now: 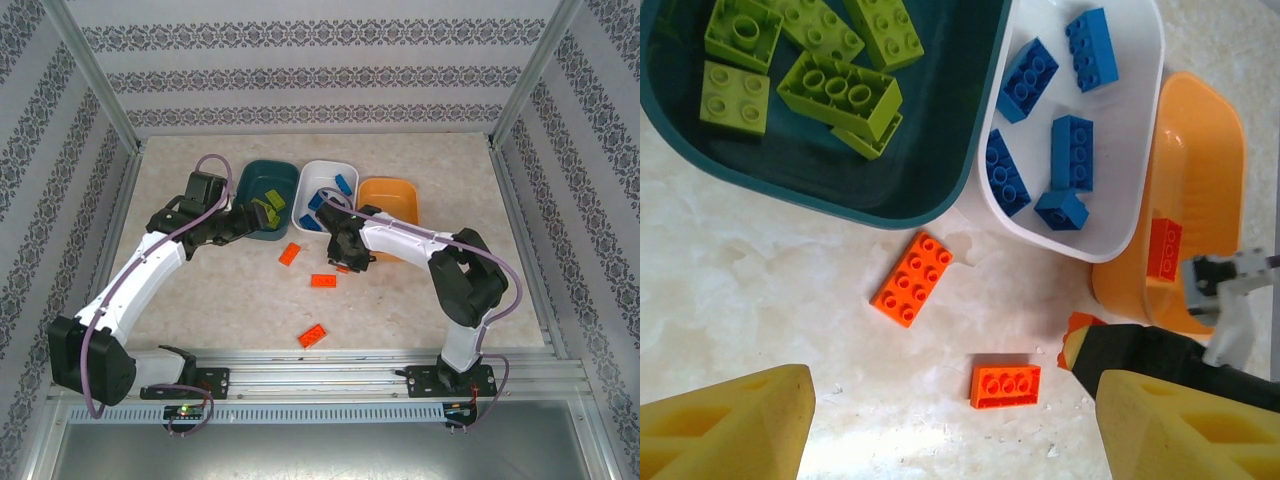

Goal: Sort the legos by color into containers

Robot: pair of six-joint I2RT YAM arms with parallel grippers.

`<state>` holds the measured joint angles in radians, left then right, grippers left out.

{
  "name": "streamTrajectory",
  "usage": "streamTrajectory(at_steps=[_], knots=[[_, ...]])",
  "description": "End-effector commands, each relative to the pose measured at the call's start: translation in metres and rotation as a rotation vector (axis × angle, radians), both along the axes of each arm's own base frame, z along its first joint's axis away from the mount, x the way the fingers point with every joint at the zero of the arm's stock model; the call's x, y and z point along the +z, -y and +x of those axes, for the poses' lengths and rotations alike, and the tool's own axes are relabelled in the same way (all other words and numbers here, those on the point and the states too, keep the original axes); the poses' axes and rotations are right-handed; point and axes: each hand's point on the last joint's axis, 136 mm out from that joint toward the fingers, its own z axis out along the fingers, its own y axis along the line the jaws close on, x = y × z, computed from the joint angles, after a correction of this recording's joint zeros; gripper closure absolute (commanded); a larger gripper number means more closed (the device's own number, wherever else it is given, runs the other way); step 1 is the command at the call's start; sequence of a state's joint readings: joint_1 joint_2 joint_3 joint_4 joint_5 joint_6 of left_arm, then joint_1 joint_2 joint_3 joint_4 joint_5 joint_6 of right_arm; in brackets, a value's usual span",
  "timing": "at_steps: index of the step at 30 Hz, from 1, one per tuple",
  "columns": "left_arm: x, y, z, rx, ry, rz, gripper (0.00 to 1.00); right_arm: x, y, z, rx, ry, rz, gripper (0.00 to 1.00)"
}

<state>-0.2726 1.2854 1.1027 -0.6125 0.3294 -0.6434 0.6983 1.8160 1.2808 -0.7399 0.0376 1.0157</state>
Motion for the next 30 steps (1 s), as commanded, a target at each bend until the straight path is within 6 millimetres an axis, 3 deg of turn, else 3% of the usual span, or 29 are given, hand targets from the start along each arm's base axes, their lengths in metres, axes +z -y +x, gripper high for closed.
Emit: streamTrajectory(at_steps=[1,6,10,16,19,24,30], knots=[[0.007,0.005,0.012,-0.021,0.021,-0.021,0.25,0.046,-0.012,0.011,0.073,0.104,0.053,0.68],[-0.001,0.021,0.012,-0.111,-0.007,0.002,0.23,0.09,0.005,0.026,0.068,0.213,0.025,0.67],[-0.019,0.039,0.007,-0.225,-0.046,0.068,0.22,0.102,0.038,0.043,-0.029,0.252,0.034,0.67],[-0.055,0.065,-0.011,-0.438,-0.136,0.22,0.22,0.087,0.095,0.073,-0.155,0.225,0.005,0.67],[-0.07,0.073,-0.016,-0.513,-0.163,0.274,0.21,0.078,0.113,0.084,-0.186,0.203,-0.005,0.67],[-0.09,0.078,-0.018,-0.561,-0.205,0.298,0.2,0.057,0.128,0.093,-0.205,0.148,-0.02,0.66],[-0.102,0.081,-0.019,-0.588,-0.226,0.318,0.2,0.039,0.128,0.092,-0.208,0.094,-0.016,0.58]])
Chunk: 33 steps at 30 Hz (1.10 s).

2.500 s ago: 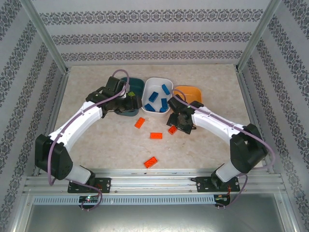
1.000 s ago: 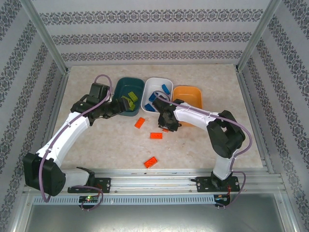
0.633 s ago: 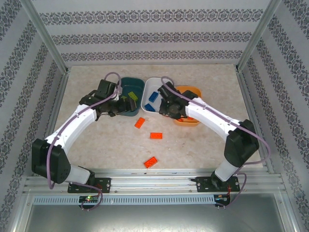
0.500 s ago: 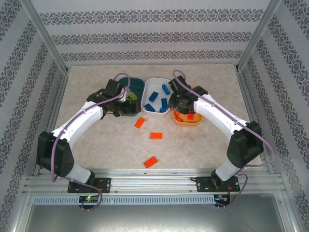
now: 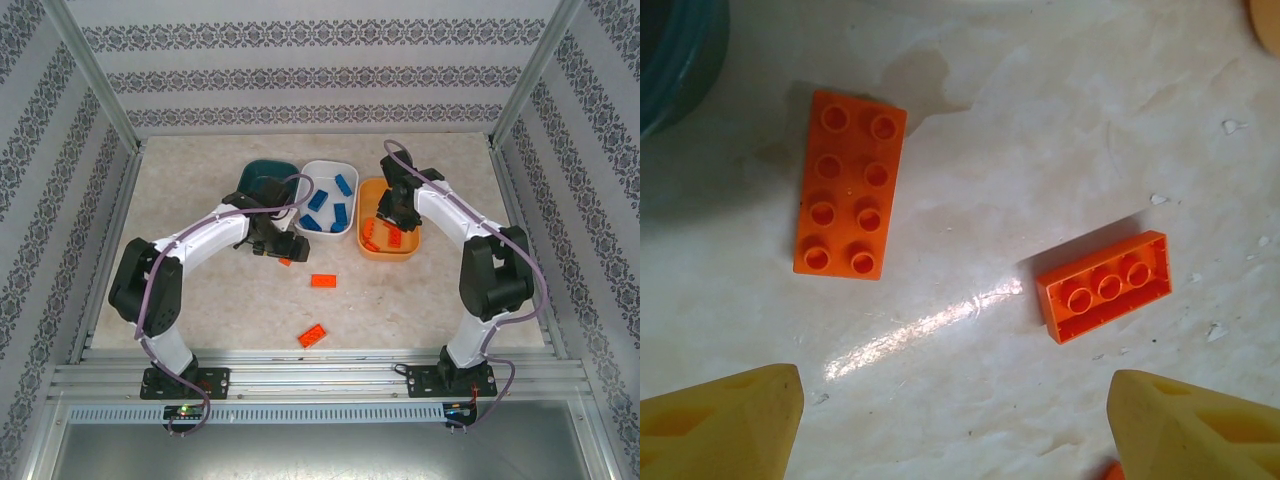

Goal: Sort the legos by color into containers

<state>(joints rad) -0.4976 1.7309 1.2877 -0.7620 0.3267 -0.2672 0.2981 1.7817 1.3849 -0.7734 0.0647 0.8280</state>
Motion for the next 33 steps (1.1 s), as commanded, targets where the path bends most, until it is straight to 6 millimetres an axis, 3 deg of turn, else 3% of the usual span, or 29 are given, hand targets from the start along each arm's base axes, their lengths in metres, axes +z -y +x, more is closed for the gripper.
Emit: streamTrajectory(at_steps=[1,4,6,13,20,33], knots=[[0.0,-0.001,-0.003,-0.048,-0.003,0.038,0.19,-0.005,-0.002,-0.002,0.016,-0.03,0.01,0.54],[-0.004,-0.002,-0.003,-0.054,-0.006,0.048,0.19,-0.006,-0.004,-0.001,0.016,-0.037,0.015,0.41],[-0.007,-0.003,-0.004,-0.057,-0.01,0.054,0.19,-0.005,-0.005,0.0,0.015,-0.033,0.022,0.38],[-0.019,-0.009,0.0,-0.097,-0.004,0.117,0.18,0.007,-0.008,-0.001,0.001,-0.008,0.046,0.37],[-0.032,-0.014,0.011,-0.168,0.029,0.199,0.19,0.016,-0.012,-0.017,0.001,-0.001,0.076,0.37],[-0.067,0.001,0.022,-0.258,0.06,0.348,0.25,0.018,-0.009,-0.044,0.0,-0.021,0.105,0.36]])
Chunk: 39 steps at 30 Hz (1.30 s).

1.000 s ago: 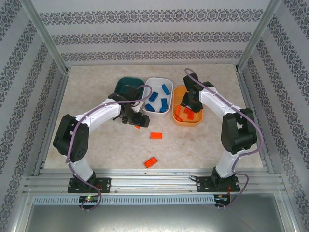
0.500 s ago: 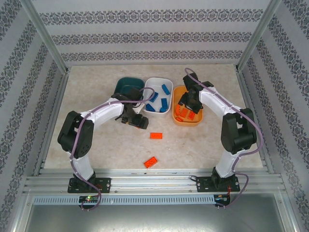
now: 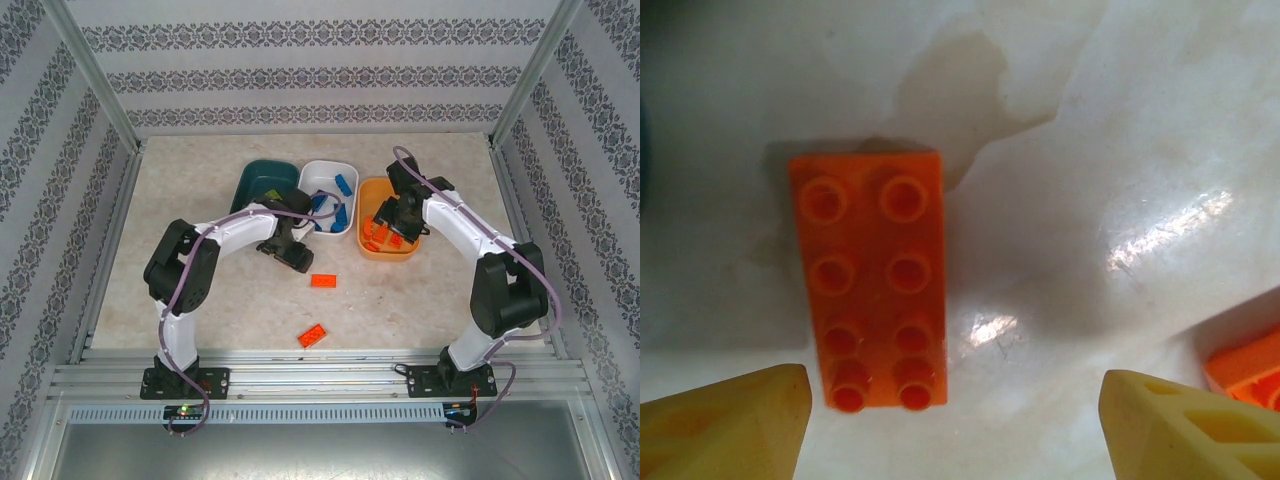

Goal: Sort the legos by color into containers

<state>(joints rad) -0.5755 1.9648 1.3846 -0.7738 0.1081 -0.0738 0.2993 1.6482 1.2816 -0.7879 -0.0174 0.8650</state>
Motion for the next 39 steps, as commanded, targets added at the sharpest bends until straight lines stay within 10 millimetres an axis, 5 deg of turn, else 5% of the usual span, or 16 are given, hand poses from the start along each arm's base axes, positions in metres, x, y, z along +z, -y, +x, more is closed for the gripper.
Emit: streamTrajectory(at_steps=[1,7,18,31,39], knots=[[-0.008,-0.001,0.007,-0.044,0.032,0.081,0.25,0.005,-0.004,-0.012,0.01,-0.013,0.014,0.36],[-0.02,-0.001,0.006,-0.038,0.005,0.105,0.31,0.007,-0.002,-0.018,0.019,-0.01,0.009,0.36],[-0.02,-0.003,-0.003,-0.049,-0.001,0.116,0.58,0.001,-0.003,-0.021,0.021,-0.019,0.019,0.37],[0.015,-0.009,-0.009,-0.039,0.035,0.099,0.65,0.002,-0.005,-0.024,0.021,-0.013,0.026,0.37],[0.04,-0.017,-0.031,-0.021,0.016,0.064,0.65,0.001,-0.009,-0.022,0.019,-0.007,0.037,0.37]])
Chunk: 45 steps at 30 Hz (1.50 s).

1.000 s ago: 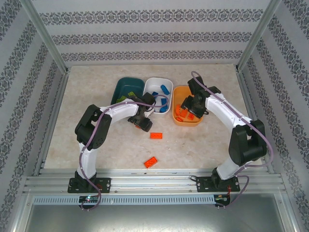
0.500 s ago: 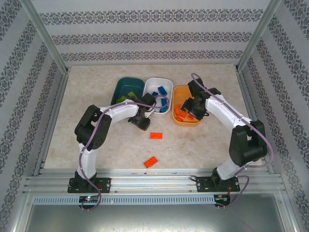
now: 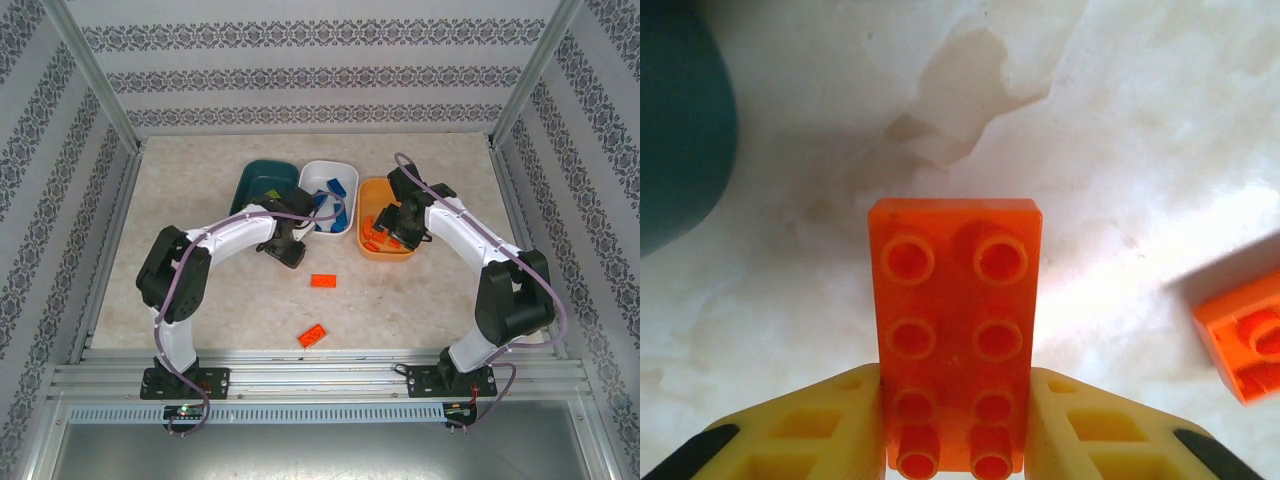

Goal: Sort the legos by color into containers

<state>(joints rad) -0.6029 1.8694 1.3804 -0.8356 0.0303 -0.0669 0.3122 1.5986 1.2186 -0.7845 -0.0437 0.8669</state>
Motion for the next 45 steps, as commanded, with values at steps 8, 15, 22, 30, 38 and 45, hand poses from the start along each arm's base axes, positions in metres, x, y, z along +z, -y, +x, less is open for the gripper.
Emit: streamTrajectory(at_steps=[8,15,22,30,38,45], knots=[[0.037,-0.004,-0.048,0.076,-0.057,-0.129,0.64,0.004,-0.013,0.004,0.027,0.01,0.024,0.37],[0.083,0.041,-0.029,0.098,-0.035,-0.353,0.64,0.007,0.005,-0.007,-0.009,0.015,0.034,0.37],[0.119,0.104,0.013,0.102,-0.053,-0.574,0.63,0.01,0.045,-0.035,-0.151,0.04,0.127,0.36],[0.128,0.174,0.057,0.161,-0.166,-0.829,0.63,0.012,0.07,-0.076,-0.21,0.057,0.15,0.35],[0.12,0.216,0.086,0.217,-0.266,-0.962,0.63,-0.006,0.064,-0.107,-0.209,0.057,0.206,0.34],[0.123,0.249,0.104,0.239,-0.315,-1.054,0.62,-0.021,0.055,-0.113,-0.197,0.045,0.261,0.33]])
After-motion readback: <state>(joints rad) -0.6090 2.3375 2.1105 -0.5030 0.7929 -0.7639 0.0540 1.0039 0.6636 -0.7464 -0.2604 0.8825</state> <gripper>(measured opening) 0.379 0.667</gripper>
